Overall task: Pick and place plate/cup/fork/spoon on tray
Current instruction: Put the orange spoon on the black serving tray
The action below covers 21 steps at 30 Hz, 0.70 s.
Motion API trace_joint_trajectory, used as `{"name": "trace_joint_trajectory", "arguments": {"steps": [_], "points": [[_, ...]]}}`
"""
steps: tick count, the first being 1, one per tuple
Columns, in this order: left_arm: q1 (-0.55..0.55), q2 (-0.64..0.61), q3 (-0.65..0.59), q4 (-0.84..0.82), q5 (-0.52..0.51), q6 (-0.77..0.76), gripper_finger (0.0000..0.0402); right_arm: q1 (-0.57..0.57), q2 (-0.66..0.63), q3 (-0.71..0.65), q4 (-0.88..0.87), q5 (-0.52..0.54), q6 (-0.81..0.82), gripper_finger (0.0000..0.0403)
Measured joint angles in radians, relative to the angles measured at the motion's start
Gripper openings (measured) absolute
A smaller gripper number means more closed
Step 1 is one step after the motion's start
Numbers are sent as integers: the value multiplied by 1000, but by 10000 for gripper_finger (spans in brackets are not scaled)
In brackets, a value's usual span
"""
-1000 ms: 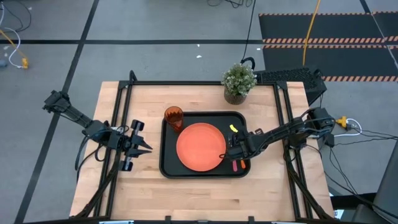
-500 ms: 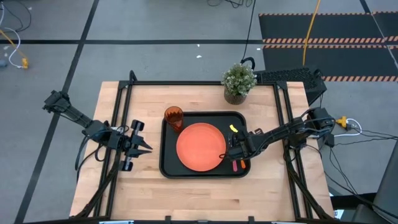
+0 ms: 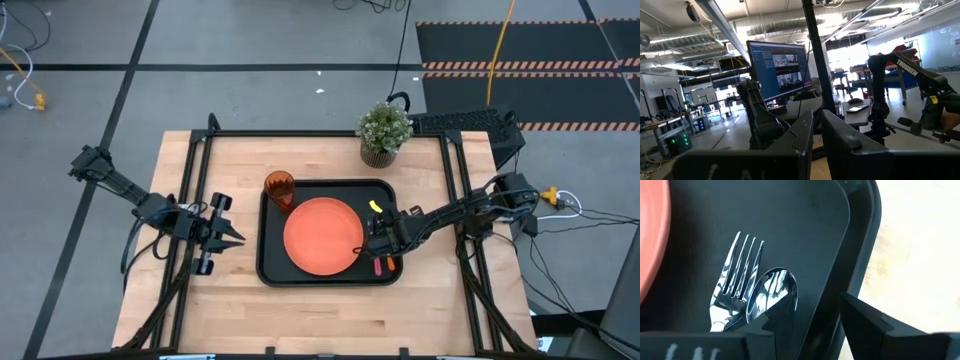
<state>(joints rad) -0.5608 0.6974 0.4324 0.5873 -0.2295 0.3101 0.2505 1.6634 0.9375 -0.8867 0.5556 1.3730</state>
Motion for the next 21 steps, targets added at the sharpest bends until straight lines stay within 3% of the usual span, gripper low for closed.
{"name": "trace_joint_trajectory", "arguments": {"steps": [10, 21], "points": [[0, 0, 0, 0, 0, 0, 42, 0, 14, 0, 13, 29, 20, 142], [0, 0, 0, -2, 0, 0, 42, 0, 62, 0, 29, 21, 29, 85]]}}
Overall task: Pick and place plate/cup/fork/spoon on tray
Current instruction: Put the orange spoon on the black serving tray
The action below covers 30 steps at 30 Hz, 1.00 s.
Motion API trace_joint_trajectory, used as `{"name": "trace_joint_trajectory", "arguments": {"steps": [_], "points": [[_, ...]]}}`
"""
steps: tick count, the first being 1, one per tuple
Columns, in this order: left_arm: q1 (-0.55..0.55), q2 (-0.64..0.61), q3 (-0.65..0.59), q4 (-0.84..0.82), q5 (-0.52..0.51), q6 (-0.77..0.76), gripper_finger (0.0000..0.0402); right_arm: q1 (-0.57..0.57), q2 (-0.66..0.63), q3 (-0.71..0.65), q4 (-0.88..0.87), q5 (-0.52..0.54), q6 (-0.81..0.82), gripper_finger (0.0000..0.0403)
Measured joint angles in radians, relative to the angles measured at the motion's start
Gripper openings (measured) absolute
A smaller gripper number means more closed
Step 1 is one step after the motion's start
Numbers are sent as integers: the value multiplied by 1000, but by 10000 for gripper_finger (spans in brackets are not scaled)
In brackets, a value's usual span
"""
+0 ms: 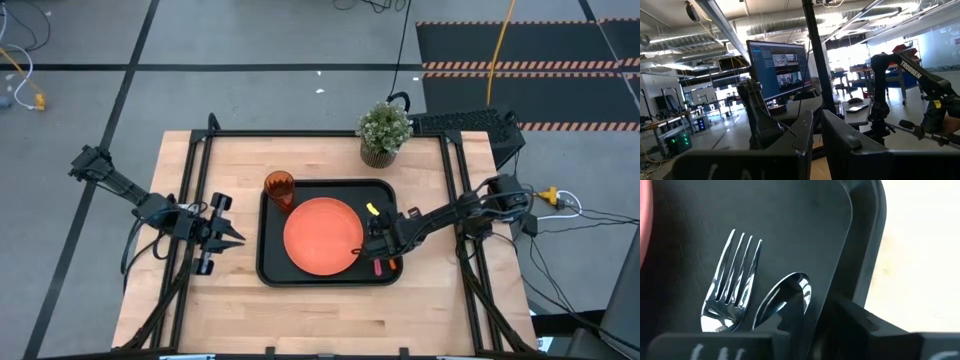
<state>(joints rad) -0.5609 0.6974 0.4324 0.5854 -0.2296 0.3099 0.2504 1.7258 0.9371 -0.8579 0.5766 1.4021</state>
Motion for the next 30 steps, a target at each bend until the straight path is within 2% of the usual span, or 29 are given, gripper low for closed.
{"name": "trace_joint_trajectory", "arguments": {"steps": [6, 12, 22, 30], "points": [[0, 0, 0, 0, 0, 0, 42, 0, 4, 0, 13, -1, 0, 63], [0, 0, 0, 0, 0, 0, 42, 0, 4, 0, 22, -2, 0, 61], [0, 0, 0, -1, -1, 0, 42, 3, -12, 0, 55, -7, -35, 85], [0, 0, 0, -6, -3, 0, 42, 27, -103, 0, 79, 0, -51, 114]]}}
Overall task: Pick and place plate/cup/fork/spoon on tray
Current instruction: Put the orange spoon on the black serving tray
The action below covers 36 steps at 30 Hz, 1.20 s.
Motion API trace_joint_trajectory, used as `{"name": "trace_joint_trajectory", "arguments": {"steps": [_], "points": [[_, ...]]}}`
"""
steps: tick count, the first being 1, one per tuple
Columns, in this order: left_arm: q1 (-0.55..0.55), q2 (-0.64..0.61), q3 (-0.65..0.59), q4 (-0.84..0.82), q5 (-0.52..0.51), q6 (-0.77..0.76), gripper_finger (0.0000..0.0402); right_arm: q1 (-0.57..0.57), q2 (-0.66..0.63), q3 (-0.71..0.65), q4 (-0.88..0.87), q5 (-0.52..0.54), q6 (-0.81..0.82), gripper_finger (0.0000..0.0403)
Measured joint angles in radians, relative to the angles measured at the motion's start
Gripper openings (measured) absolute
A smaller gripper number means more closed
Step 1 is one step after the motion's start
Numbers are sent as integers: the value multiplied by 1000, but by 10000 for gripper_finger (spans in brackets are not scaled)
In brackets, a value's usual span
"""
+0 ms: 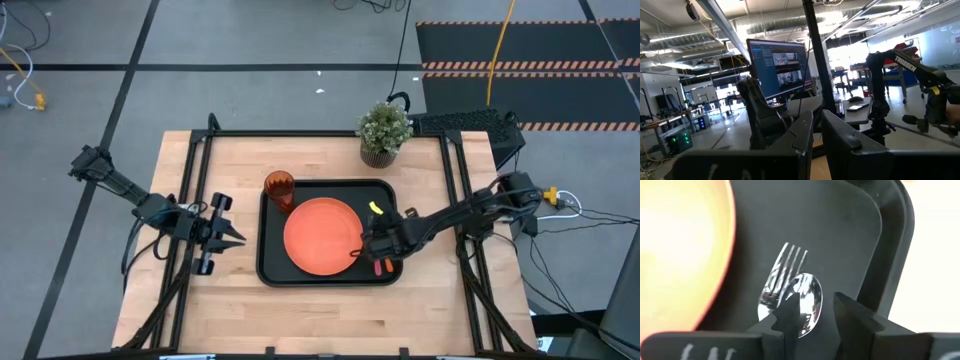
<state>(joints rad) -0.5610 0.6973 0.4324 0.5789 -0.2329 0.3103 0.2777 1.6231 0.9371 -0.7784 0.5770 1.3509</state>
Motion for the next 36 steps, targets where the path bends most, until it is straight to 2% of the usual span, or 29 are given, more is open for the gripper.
{"name": "trace_joint_trajectory", "arguments": {"steps": [5, 11, 17, 21, 36], "points": [[0, 0, 0, 0, 0, 0, 42, 0, -62, 0, -3, 5, -5, 123], [0, 0, 0, 1, 0, -2, 42, 0, -57, -30, 5, 2, -2, 119], [0, 0, 0, 2, 0, -3, 42, -1, -55, -145, 159, -2, 59, 119], [0, 0, 0, 1, -3, -1, 42, -1, -56, -161, 228, -6, 44, 119], [0, 0, 0, 1, -4, 2, 42, -6, -54, -161, 215, 4, 28, 118]]}}
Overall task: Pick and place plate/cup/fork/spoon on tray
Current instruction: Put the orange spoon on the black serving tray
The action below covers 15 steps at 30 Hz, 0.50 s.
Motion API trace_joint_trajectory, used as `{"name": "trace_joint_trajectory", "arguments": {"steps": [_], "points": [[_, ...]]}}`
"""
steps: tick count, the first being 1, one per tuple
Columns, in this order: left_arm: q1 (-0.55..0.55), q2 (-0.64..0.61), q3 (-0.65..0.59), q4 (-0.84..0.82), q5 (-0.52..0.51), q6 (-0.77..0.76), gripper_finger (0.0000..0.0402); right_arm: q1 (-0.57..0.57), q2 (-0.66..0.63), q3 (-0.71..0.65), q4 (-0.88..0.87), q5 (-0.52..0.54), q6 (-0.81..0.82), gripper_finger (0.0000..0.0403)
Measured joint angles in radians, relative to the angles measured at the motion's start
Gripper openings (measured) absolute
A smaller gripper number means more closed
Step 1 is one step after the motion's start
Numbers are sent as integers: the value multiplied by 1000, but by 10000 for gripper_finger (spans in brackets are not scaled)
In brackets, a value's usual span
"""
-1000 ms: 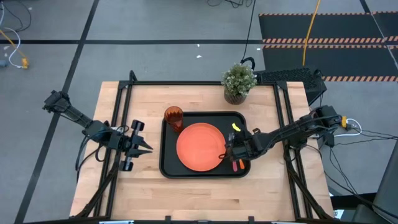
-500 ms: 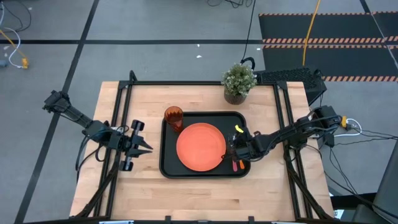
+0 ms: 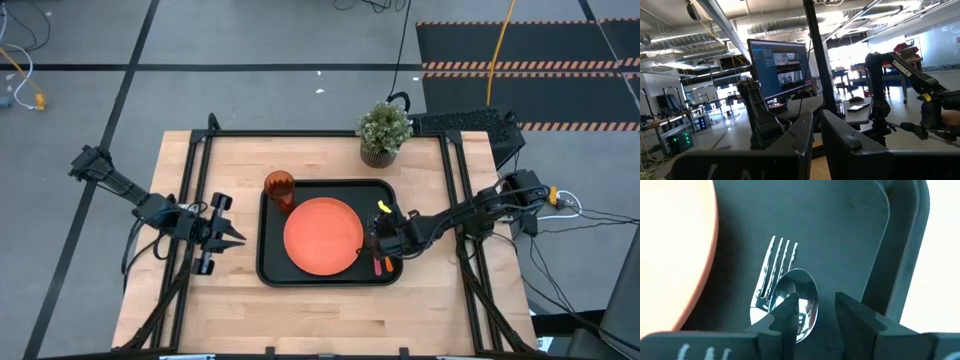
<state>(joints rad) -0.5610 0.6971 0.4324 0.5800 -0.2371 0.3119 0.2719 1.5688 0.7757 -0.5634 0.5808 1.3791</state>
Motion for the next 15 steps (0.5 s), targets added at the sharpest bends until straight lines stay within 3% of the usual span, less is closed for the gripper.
{"name": "trace_joint_trajectory", "arguments": {"steps": [15], "points": [[0, 0, 0, 0, 0, -1, 42, -11, 0, 0, -63, 50, 23, 118]]}}
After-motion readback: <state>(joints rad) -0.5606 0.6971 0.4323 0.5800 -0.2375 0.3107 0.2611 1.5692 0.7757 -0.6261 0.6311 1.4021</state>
